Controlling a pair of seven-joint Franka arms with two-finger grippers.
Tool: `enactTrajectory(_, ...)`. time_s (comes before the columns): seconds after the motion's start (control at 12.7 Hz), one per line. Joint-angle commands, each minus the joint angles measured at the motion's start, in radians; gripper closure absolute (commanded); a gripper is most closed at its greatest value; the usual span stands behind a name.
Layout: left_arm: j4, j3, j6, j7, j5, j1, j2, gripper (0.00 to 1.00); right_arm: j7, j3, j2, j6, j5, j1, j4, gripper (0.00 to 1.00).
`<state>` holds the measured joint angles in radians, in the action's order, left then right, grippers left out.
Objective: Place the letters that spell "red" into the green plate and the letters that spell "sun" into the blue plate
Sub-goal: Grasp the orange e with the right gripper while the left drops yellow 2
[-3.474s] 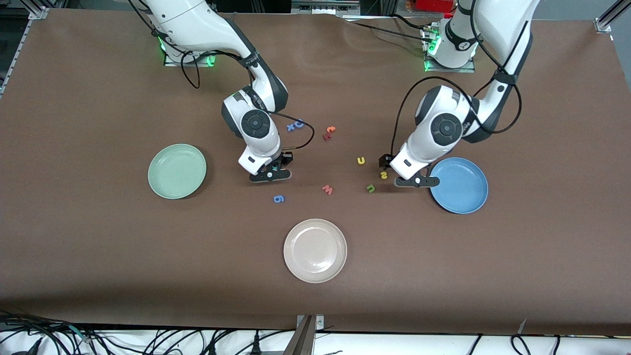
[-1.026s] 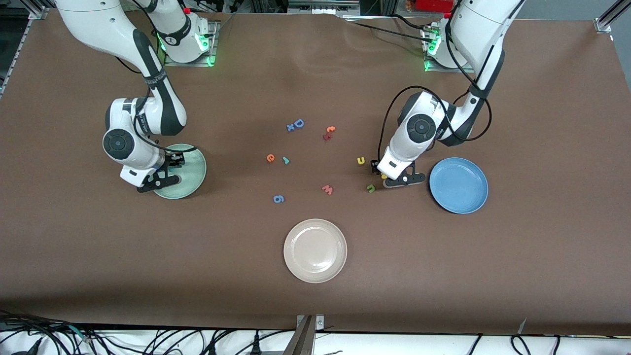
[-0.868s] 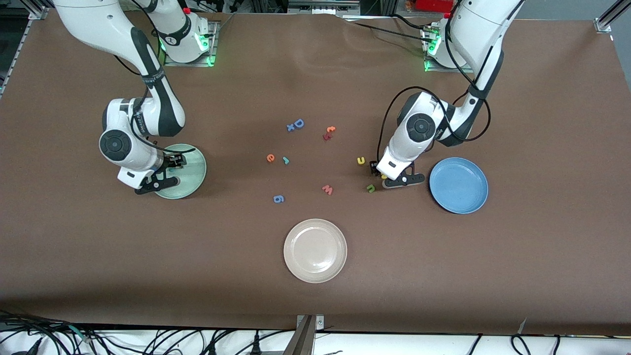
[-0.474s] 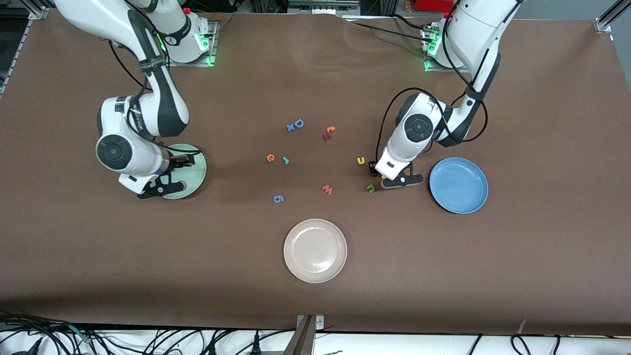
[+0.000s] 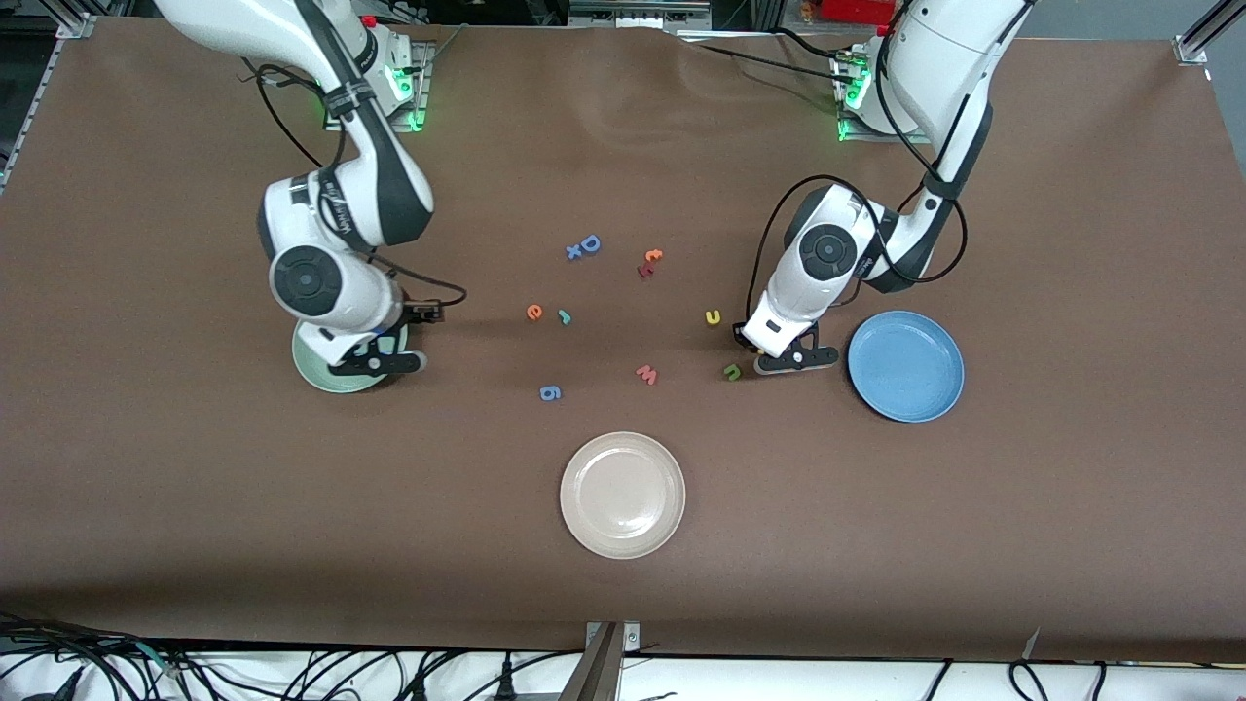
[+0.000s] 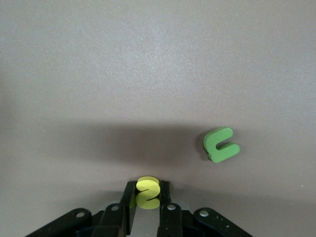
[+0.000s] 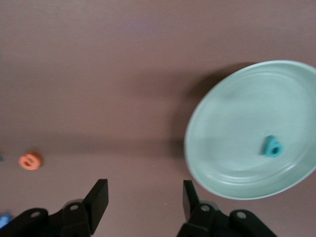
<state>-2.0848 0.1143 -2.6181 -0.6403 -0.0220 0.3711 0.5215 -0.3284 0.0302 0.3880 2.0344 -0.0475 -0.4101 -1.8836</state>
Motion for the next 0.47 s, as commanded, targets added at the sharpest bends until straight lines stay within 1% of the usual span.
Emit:
enactTrajectory(0.0,0.008,-0.018,-0.008,-0.012,-0.033,0.012,0.018,0.90,-0.173,-0.079,0.014,0.056,-0.012,0.005,0.003,0.31)
enactTrajectory(0.08,0.008,-0.018,-0.008,-0.010,-0.033,0.012,0.017,0.93,-0.229,-0.093,0.021,0.088,-0.012,-0.013,0.003,0.31)
enactTrajectory(0.24,0.008,-0.028,0.001,0.007,-0.033,0.009,-0.007,0.98,-0.308,-0.093,0.049,0.150,-0.012,-0.073,0.003,0.31)
enactTrajectory(0.39,0.008,-0.060,0.042,0.113,-0.033,-0.001,-0.061,0.98,-0.389,-0.093,0.081,0.216,-0.011,-0.116,0.003,0.31)
